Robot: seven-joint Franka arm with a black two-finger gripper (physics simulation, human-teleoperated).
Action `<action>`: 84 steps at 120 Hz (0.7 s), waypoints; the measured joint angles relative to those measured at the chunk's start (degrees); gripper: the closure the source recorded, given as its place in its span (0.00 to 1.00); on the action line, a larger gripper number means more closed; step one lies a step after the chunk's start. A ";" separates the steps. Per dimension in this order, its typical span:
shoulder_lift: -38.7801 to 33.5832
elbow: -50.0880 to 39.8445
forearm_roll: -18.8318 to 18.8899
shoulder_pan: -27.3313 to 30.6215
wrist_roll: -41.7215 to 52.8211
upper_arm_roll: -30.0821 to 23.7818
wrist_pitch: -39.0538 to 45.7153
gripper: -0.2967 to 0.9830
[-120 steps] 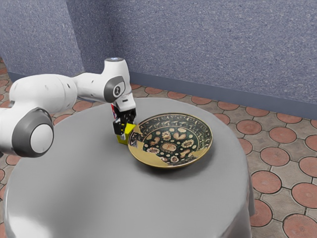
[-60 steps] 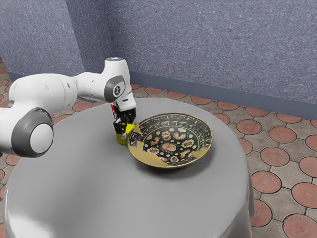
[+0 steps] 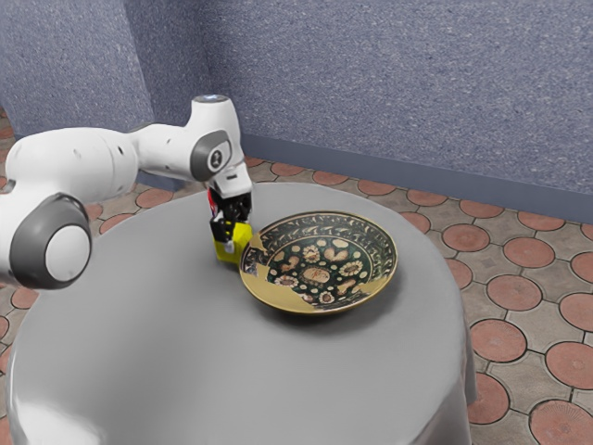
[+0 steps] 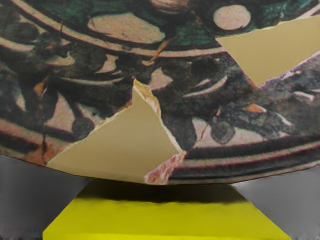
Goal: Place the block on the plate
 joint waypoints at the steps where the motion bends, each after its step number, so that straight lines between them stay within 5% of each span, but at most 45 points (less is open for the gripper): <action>1: -0.13 -0.09 0.00 0.01 -0.01 0.00 0.00 0.46; 84: -5.89 0.31 0.61 -4.25 -1.26 0.90 -1.68 0.47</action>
